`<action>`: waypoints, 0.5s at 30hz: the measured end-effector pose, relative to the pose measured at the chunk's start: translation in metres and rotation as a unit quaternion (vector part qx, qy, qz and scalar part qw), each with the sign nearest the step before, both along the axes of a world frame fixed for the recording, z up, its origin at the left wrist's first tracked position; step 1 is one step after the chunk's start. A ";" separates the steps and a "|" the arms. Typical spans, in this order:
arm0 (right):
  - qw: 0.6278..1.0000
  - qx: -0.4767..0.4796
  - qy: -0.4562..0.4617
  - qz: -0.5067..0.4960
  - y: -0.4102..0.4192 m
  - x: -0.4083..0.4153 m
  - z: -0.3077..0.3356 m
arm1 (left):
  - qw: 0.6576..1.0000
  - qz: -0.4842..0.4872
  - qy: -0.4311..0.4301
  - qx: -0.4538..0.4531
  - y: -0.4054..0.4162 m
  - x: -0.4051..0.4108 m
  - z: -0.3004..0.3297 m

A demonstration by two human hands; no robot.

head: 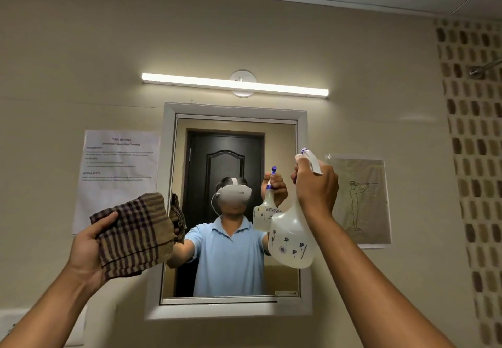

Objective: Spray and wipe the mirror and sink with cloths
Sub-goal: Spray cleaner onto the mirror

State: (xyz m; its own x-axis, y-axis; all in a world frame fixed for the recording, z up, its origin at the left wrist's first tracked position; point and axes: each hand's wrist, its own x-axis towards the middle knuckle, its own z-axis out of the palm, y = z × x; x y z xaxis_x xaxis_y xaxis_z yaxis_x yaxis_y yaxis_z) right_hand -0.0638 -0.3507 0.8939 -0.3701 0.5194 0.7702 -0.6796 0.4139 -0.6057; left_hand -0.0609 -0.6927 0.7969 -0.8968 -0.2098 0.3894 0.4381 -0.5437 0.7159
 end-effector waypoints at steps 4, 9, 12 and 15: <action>0.999 0.034 -0.012 0.010 -0.019 0.009 -0.001 | 1.000 0.015 -0.008 -0.007 -0.015 0.006 -0.007; 0.996 0.076 -0.036 0.041 -0.065 0.005 -0.007 | 1.000 0.023 -0.006 -0.017 -0.025 0.016 -0.012; 0.993 0.092 -0.024 0.067 -0.094 0.005 -0.011 | 1.000 0.029 -0.002 -0.003 -0.033 0.020 -0.015; 0.991 0.119 -0.014 0.067 -0.115 0.011 -0.013 | 0.999 0.032 -0.004 0.005 -0.039 0.021 -0.018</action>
